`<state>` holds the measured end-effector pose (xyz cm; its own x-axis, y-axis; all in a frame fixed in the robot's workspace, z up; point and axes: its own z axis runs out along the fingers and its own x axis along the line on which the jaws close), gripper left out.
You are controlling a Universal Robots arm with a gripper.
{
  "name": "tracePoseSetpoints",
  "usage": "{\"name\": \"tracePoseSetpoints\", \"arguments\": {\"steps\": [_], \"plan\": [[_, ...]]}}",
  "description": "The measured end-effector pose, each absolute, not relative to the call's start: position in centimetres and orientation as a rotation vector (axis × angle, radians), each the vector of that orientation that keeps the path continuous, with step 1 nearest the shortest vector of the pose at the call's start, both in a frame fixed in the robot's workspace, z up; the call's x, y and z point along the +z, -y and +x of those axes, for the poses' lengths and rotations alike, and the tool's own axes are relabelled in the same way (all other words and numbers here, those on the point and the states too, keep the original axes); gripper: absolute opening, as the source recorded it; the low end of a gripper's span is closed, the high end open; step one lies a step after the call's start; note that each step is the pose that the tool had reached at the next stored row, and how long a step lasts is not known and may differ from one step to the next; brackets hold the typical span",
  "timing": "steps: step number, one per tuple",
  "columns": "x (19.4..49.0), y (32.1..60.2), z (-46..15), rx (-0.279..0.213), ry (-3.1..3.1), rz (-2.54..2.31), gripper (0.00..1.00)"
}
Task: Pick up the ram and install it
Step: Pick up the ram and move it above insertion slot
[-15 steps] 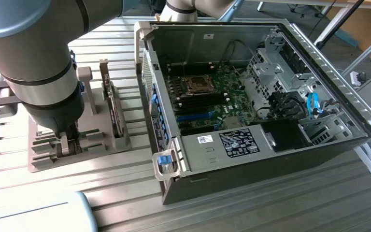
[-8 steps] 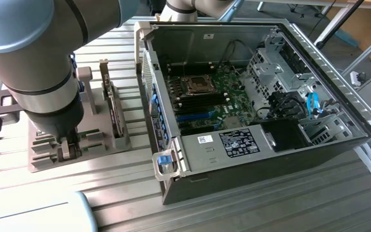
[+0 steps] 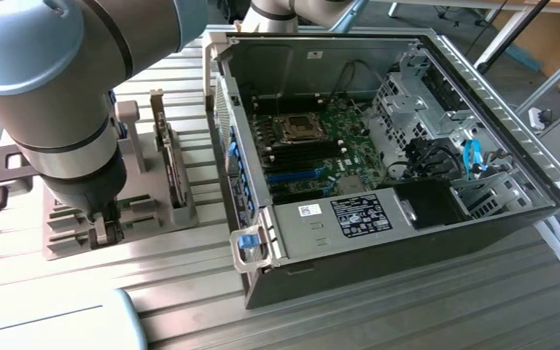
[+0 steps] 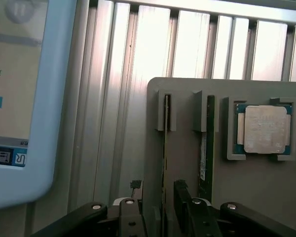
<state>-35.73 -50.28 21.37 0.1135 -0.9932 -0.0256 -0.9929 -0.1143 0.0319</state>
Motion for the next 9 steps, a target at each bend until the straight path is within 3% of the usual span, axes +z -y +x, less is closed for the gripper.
{"name": "tracePoseSetpoints", "arguments": {"steps": [9], "plan": [[20.49, 50.26, -36.06, -0.063, 2.082, 2.342, 0.38]]}}
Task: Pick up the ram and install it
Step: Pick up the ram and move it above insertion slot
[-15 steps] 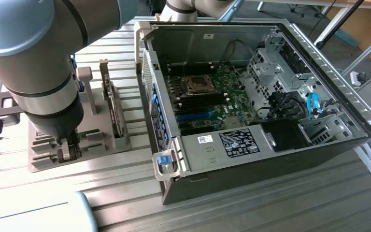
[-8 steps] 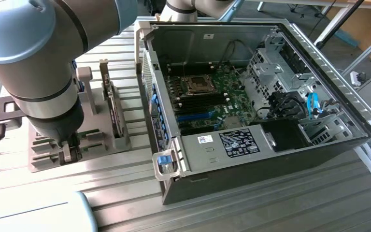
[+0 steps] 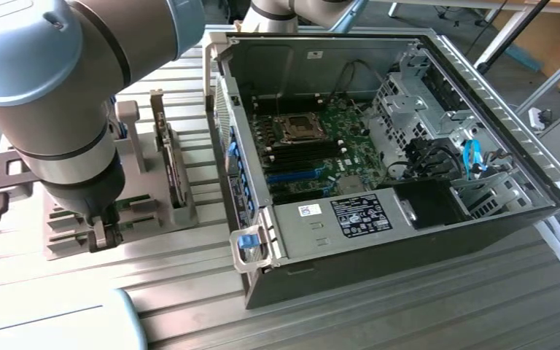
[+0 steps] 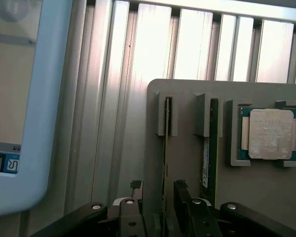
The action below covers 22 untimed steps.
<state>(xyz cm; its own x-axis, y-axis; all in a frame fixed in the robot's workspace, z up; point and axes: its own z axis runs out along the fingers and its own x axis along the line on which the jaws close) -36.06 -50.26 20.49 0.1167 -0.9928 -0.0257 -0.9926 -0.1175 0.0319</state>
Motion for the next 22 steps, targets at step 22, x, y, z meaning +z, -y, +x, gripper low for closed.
{"name": "tracePoseSetpoints", "arguments": {"steps": [22], "plan": [[20.39, 50.13, -36.07, -0.066, 2.084, 2.344, 0.14]]}}
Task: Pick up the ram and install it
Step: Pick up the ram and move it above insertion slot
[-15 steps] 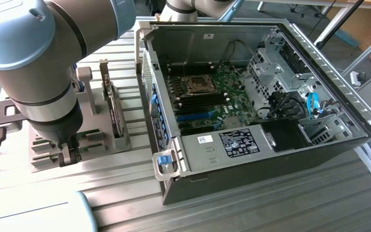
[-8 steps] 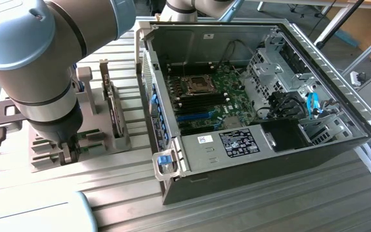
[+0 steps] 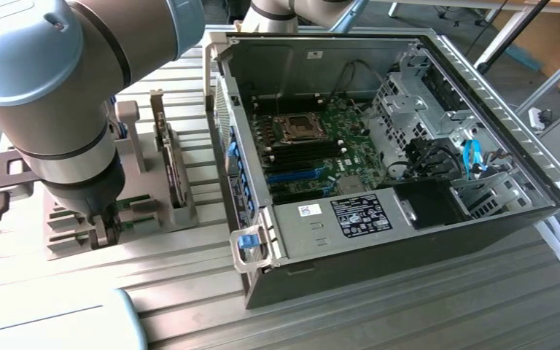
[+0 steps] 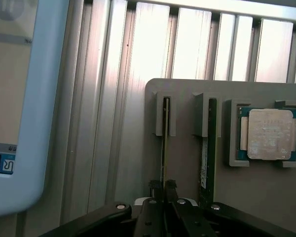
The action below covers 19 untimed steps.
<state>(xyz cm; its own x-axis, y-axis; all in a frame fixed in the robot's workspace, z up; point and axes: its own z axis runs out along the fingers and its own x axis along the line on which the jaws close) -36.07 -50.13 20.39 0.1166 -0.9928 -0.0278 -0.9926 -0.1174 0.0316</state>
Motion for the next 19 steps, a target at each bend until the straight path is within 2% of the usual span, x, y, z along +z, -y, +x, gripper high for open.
{"name": "tracePoseSetpoints", "arguments": {"steps": [19], "plan": [[21.9, 50.1, -36.1, -0.065, 2.082, 2.344, 0.14]]}}
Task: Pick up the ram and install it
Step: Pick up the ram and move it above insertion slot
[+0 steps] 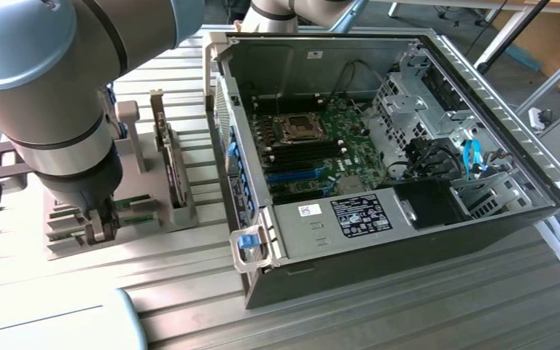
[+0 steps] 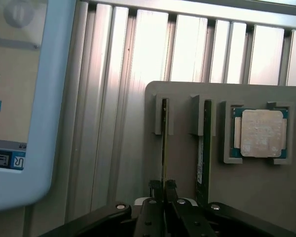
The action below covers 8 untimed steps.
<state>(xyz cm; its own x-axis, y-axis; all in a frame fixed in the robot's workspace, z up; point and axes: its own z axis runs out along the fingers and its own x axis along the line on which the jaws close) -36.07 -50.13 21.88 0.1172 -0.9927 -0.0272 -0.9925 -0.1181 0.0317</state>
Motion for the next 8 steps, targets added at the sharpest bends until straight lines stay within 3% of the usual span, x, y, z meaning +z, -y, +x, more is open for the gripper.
{"name": "tracePoseSetpoints", "arguments": {"steps": [8], "plan": [[23.6, 50.1, -36.1, -0.065, 2.082, 2.344, 0.14]]}}
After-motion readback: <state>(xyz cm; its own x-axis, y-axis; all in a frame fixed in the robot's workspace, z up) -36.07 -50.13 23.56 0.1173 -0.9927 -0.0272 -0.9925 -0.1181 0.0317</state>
